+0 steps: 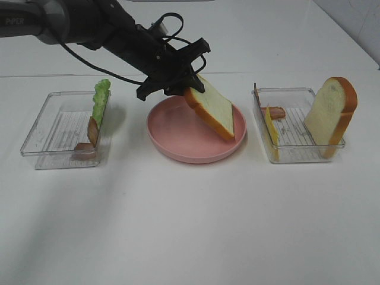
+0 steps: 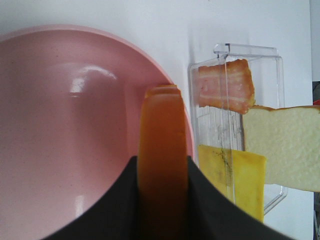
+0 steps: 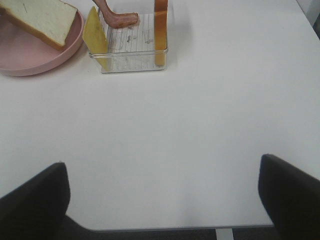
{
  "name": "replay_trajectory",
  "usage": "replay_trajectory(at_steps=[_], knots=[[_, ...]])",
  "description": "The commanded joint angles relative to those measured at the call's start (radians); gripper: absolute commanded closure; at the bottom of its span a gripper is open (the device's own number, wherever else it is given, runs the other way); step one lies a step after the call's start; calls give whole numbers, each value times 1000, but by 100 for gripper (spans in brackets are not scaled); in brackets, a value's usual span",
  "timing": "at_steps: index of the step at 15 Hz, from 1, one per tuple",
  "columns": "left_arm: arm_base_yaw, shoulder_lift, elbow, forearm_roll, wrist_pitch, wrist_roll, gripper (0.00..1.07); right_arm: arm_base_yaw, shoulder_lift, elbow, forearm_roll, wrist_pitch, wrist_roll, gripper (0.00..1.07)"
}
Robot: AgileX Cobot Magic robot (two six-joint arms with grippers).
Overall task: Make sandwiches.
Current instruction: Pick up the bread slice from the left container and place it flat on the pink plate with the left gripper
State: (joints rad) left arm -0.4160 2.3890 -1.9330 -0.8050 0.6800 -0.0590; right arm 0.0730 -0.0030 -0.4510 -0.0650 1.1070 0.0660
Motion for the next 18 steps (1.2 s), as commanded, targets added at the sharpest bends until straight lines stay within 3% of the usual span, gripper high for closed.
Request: replay_trajectory(at_steps=[1, 3, 6, 7, 10, 12, 14, 16, 18], knots=[[-4, 19, -2, -22, -11, -20, 107, -5, -32, 1, 3, -9, -7, 9], [-4, 33, -2, -11, -13, -62, 105, -5, -32, 1, 3, -9, -7, 9], [-4, 35, -2, 8, 8, -111, 86, -5, -32, 1, 3, -9, -7, 9], [-4, 35, -2, 17, 9, -111, 77, -5, -32, 1, 3, -9, -7, 9], [-4, 35, -2, 67, 15, -111, 20, -5, -32, 1, 3, -9, -7, 9], [-4, 32, -8, 72, 20, -109, 4, -5, -32, 1, 3, -9, -7, 9], [-5, 32, -75, 137, 86, -114, 5, -5, -32, 1, 3, -9, -7, 9], [-8, 32, -143, 232, 162, -164, 5, -5, -32, 1, 3, -9, -7, 9], [-15, 32, -270, 442, 281, -256, 5, -5, -32, 1, 3, -9, -7, 9]])
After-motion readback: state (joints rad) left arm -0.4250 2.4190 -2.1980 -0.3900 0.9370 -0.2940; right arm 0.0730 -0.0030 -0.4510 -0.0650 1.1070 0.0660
